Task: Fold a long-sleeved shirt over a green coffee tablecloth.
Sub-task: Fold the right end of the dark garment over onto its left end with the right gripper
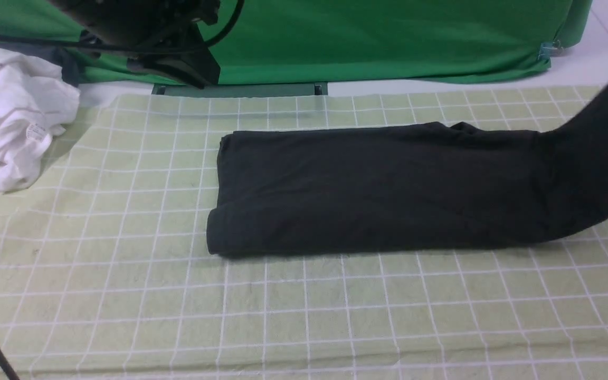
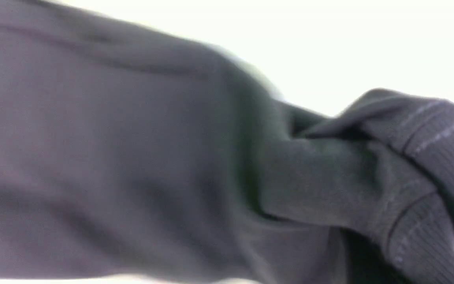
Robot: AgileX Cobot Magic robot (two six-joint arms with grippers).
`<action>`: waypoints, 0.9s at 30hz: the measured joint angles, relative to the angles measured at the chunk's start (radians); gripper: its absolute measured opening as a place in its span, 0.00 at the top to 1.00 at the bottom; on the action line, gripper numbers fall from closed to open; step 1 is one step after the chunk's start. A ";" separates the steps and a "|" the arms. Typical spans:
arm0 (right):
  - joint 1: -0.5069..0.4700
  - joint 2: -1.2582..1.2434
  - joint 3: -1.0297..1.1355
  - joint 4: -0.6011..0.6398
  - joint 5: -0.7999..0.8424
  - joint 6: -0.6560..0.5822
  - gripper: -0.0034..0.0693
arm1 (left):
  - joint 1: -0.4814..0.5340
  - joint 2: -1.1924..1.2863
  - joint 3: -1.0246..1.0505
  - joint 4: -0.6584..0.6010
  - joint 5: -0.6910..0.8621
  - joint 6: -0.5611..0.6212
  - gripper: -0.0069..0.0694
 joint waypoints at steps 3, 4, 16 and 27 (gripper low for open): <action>0.113 -0.003 0.000 0.016 -0.033 0.054 0.88 | 0.011 -0.004 0.012 -0.002 0.000 0.015 0.77; 0.153 -0.002 0.000 0.017 -0.057 0.074 0.88 | 0.016 -0.003 0.018 -0.002 -0.001 0.019 0.77; 0.597 0.155 0.000 0.029 -0.533 0.312 0.88 | 0.018 -0.003 0.054 0.017 0.000 0.041 0.77; 0.697 0.294 0.000 0.030 -0.716 0.409 0.41 | 0.018 -0.003 0.054 0.077 -0.002 0.012 0.77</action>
